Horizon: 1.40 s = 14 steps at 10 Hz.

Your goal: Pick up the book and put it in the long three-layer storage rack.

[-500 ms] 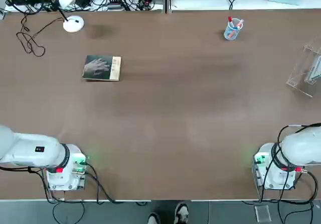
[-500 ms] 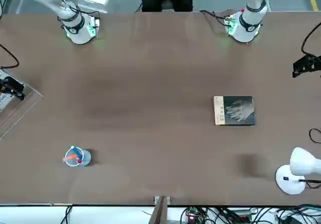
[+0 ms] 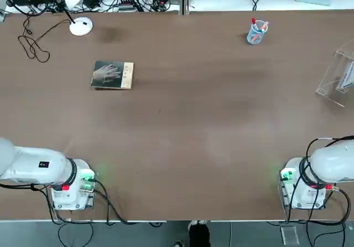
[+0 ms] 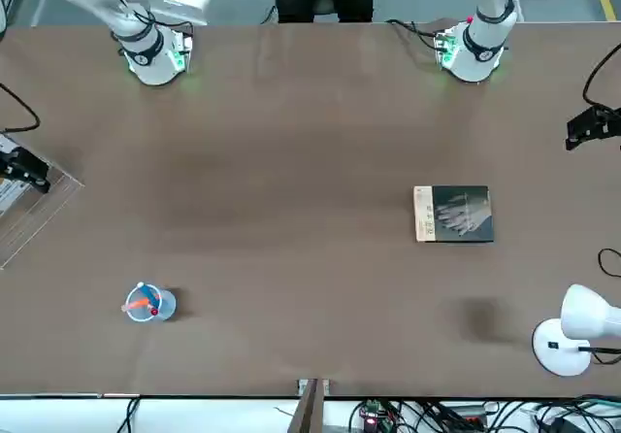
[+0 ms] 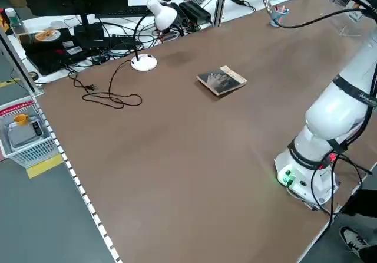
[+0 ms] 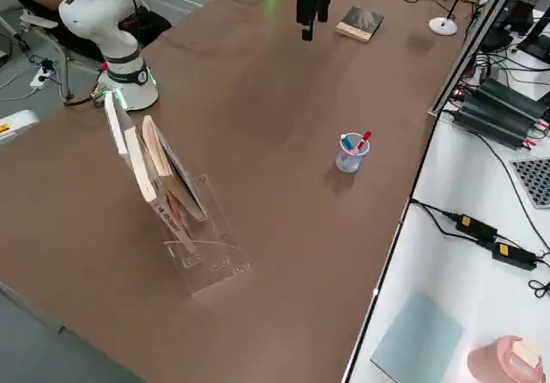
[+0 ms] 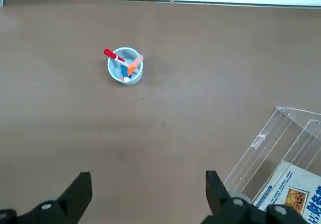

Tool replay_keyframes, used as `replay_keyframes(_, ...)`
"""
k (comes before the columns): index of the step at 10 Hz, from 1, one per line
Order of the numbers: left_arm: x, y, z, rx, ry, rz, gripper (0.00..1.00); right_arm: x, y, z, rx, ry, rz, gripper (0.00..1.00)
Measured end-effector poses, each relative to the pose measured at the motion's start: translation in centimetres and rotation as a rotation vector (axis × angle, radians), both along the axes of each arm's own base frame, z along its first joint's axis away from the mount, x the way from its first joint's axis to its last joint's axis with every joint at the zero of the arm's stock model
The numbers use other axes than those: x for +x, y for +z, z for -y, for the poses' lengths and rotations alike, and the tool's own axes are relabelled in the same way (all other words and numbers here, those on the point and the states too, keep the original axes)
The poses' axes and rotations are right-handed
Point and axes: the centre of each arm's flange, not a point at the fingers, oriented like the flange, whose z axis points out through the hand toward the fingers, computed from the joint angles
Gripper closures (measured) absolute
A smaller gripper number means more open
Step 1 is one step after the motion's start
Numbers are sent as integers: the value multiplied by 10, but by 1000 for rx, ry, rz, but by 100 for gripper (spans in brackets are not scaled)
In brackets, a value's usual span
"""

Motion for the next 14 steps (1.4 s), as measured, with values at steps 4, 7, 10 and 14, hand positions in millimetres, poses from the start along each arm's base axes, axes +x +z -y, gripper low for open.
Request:
replay_keyframes(4,2,-2,-2,-34,-13,-7,0,0,0,0,0,0,-2,0)
replay_keyframes(7,21,-54,-51,-244,-65,-49,0,0,-1,-1,0,2,-2,0)
replay_keyframes(10,48,-153,-144,-425,-128,-52,0,0,-1,-2,0,3,-2,0)
replay_keyframes(14,60,-224,-166,-509,-154,-102,0,0,-1,-2,0,3,-2,0)
